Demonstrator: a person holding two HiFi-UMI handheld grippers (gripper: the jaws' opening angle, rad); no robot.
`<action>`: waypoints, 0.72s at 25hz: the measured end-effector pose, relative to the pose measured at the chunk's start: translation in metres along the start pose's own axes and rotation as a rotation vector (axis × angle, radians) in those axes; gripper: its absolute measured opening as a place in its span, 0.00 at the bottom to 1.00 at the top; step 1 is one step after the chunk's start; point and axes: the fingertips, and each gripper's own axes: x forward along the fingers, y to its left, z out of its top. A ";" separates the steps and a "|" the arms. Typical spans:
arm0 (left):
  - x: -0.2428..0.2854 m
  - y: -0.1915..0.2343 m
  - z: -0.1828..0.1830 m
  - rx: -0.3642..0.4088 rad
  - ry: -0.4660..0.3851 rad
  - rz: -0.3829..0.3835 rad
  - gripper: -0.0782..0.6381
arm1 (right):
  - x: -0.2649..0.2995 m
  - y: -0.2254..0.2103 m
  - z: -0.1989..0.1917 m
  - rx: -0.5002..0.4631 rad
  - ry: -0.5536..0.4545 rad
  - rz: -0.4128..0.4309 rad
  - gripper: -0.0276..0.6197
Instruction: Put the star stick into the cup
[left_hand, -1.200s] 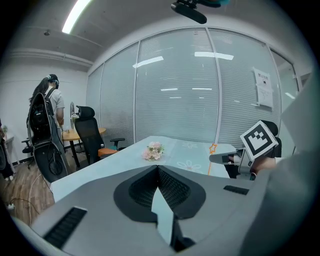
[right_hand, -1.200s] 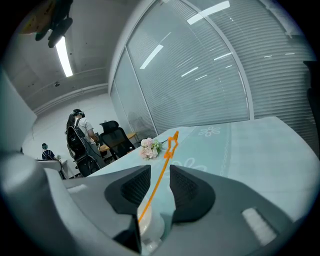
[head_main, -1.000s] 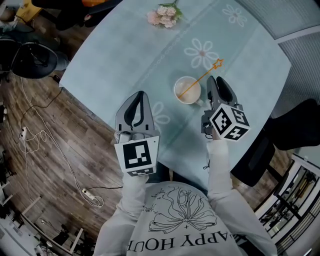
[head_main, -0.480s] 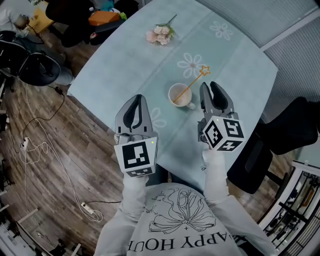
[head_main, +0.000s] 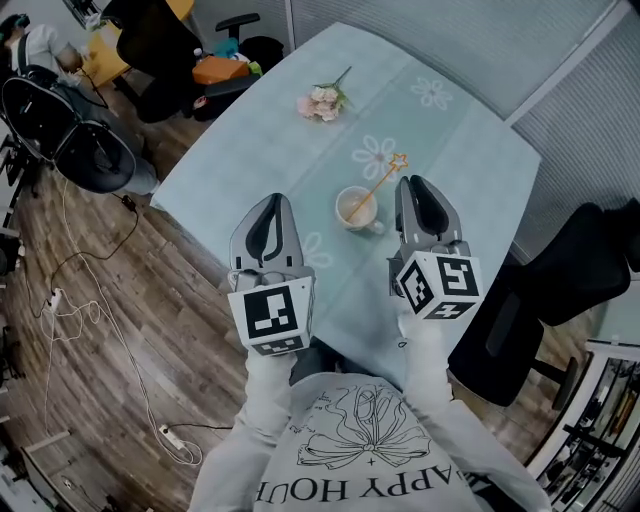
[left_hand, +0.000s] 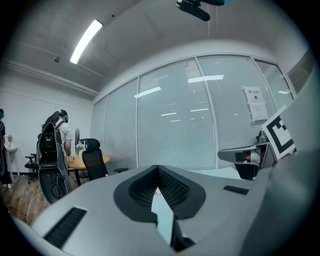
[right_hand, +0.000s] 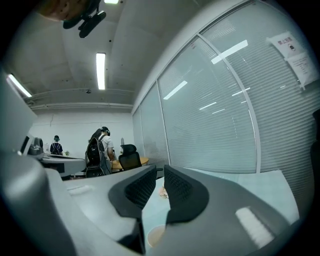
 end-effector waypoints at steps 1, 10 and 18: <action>-0.003 0.001 0.003 0.001 -0.007 0.005 0.12 | -0.003 0.002 0.003 -0.005 -0.008 0.000 0.13; -0.023 0.015 0.026 0.007 -0.051 0.037 0.12 | -0.018 0.018 0.027 -0.047 -0.044 0.007 0.08; -0.035 0.016 0.036 0.008 -0.077 0.046 0.12 | -0.029 0.023 0.035 -0.054 -0.055 0.009 0.08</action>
